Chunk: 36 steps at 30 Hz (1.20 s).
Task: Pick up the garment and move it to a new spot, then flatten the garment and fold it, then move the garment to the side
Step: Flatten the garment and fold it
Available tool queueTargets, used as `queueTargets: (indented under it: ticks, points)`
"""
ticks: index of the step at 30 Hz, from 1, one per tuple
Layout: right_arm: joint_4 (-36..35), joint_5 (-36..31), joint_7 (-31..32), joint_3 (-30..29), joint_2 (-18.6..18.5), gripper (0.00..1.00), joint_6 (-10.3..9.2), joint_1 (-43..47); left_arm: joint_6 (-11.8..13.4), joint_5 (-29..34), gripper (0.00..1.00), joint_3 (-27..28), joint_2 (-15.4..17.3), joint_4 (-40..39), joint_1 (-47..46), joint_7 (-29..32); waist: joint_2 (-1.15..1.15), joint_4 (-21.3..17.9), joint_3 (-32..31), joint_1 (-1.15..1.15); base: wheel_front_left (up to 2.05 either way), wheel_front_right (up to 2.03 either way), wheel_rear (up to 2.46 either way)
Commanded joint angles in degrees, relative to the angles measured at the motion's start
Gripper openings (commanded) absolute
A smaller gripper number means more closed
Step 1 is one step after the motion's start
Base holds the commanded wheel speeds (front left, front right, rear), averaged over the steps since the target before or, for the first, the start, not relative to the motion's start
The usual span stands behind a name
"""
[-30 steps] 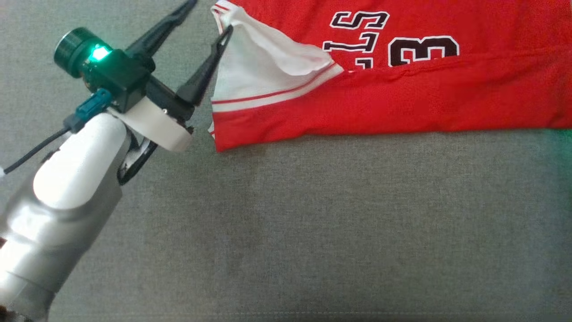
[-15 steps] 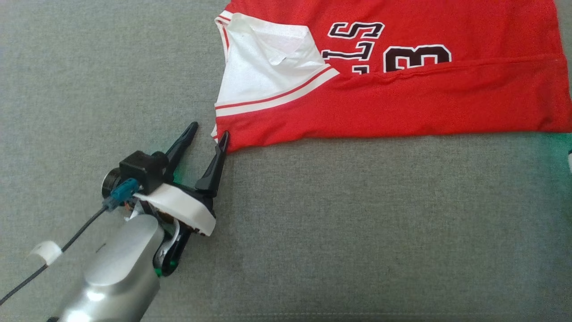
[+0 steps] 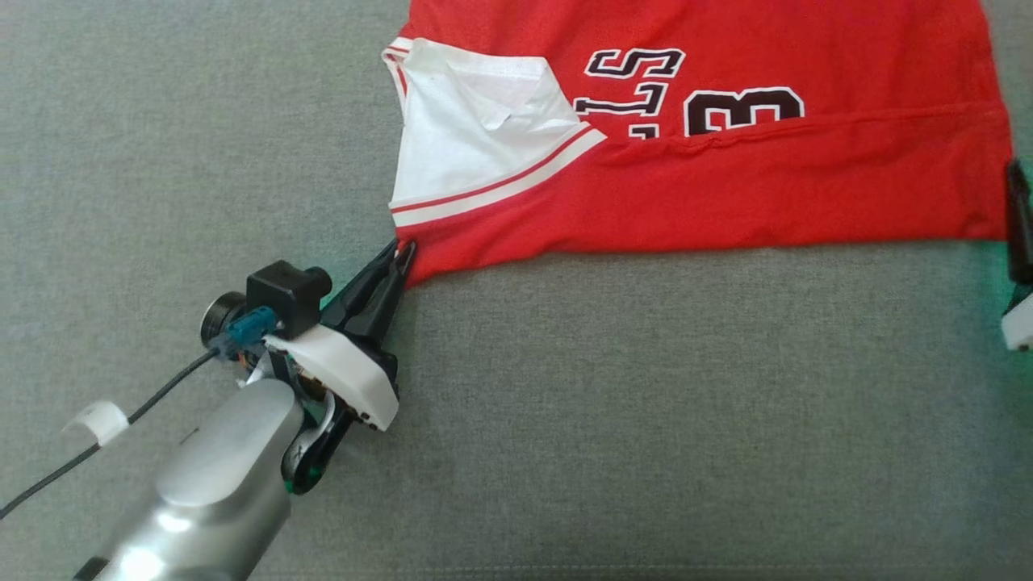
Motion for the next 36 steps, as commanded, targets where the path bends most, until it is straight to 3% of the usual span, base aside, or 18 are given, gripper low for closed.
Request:
queueTargets:
  ticks: [1,4,5,7,8,16,23,27,32,36]
  points:
    - [0.29,0.81,1.28,0.98,-0.76,1.0,0.37,1.13,0.05,0.68,0.0,1.21,2.46,-1.56,-0.18,-0.27,0.0,0.33,0.0,0.01,0.0,0.0,0.0]
    - [2.52,2.41,3.76,2.06,0.09,1.0,0.37,0.65,0.46,1.39,0.0,1.07,3.43,-2.78,-0.58,-0.17,0.0,0.75,0.08,0.01,0.0,0.0,0.0]
    - [3.01,3.0,4.56,2.64,0.2,0.88,0.37,0.42,0.62,1.53,0.0,1.07,3.72,-3.18,-0.7,-0.05,0.0,0.89,0.1,0.01,0.0,0.0,0.0]
    - [3.54,4.22,6.27,3.86,-0.02,0.26,0.37,-0.07,1.0,1.69,0.0,1.2,4.28,-3.97,-0.9,0.1,0.0,1.12,0.02,0.01,0.0,0.0,0.0]
    - [3.84,4.92,7.19,4.4,-0.19,0.0,0.37,-0.2,1.16,1.83,0.0,1.17,4.57,-4.32,-0.95,0.24,0.0,1.24,-0.1,0.01,0.0,0.0,0.0]
    - [3.76,8.59,10.66,6.43,-4.0,0.0,0.37,0.82,2.17,1.49,0.0,0.76,6.2,-7.07,1.01,1.6,0.0,1.74,-3.18,0.01,0.0,0.0,0.0]
    - [0.09,12.67,12.08,7.32,-8.71,0.0,0.37,7.15,5.44,0.25,0.0,0.09,9.07,-13.18,8.41,3.18,0.0,2.58,-7.0,0.01,0.0,0.0,0.0]
    - [-3.89,15.73,12.45,5.53,-11.66,0.0,0.37,15.08,7.49,-0.1,0.0,-1.38,10.92,-18.36,13.64,4.84,0.0,3.78,-8.03,0.01,0.0,0.0,0.0]
    - [-8.5,17.2,12.95,1.96,-11.99,0.0,0.37,23.41,9.61,-0.41,0.0,-1.53,13.0,-23.02,16.78,5.89,0.0,4.21,-8.2,0.01,0.0,0.0,0.0]
    - [-12.13,16.37,13.65,-1.92,-10.12,0.0,0.37,27.92,10.6,0.45,0.0,-2.12,14.59,-25.23,17.46,7.22,0.0,4.09,-8.06,0.01,0.0,0.0,0.0]
